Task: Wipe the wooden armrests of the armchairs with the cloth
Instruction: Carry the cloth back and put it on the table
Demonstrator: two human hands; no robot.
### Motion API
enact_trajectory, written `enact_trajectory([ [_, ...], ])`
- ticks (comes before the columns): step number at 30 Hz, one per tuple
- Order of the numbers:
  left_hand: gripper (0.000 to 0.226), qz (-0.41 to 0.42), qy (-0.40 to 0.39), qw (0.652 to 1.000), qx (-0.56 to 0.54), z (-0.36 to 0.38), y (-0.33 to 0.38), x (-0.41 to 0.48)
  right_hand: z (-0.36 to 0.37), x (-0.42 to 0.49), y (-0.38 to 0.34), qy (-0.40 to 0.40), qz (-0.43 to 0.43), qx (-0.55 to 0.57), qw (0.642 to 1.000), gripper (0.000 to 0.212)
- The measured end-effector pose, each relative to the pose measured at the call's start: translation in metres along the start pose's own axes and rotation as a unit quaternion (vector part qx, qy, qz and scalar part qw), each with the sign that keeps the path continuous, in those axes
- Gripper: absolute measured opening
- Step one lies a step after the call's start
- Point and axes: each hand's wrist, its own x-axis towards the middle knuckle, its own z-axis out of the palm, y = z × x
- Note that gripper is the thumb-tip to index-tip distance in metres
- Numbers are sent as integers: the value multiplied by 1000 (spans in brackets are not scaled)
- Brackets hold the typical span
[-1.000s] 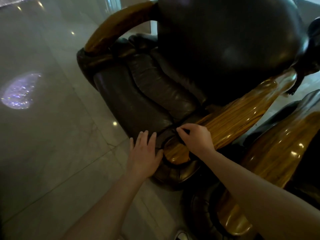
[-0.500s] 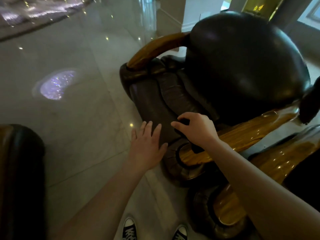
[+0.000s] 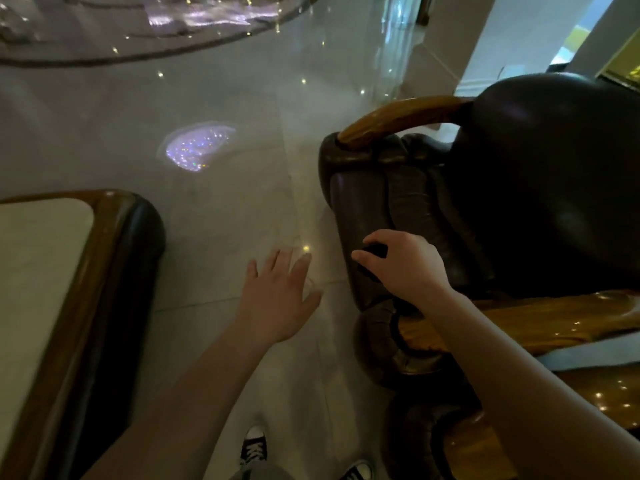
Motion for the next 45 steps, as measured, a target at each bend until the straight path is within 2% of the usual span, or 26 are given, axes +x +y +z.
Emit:
enact_trajectory([
  [7,70,-53,11,999,-9,-8,-74,-40,37,-3,-76,-49,-42,-12,998,39],
  [19,66,-157,4,987,-36,-34,-258,-119,123,0,-269,-110,-114,-20,987,43],
  [30,71,-222,-6,974,-48,-41,-359,-145,183,26,-361,-135,-159,-2,978,39],
  [35,73,-281,-4,958,-51,-37,-406,-147,216,54,-407,-199,-186,13,962,32],
  [41,72,-357,15,933,-42,-31,-464,-138,264,104,-464,-260,-262,21,929,27],
  [45,70,-425,48,903,-44,-23,-496,-138,307,141,-501,-305,-304,35,902,34],
])
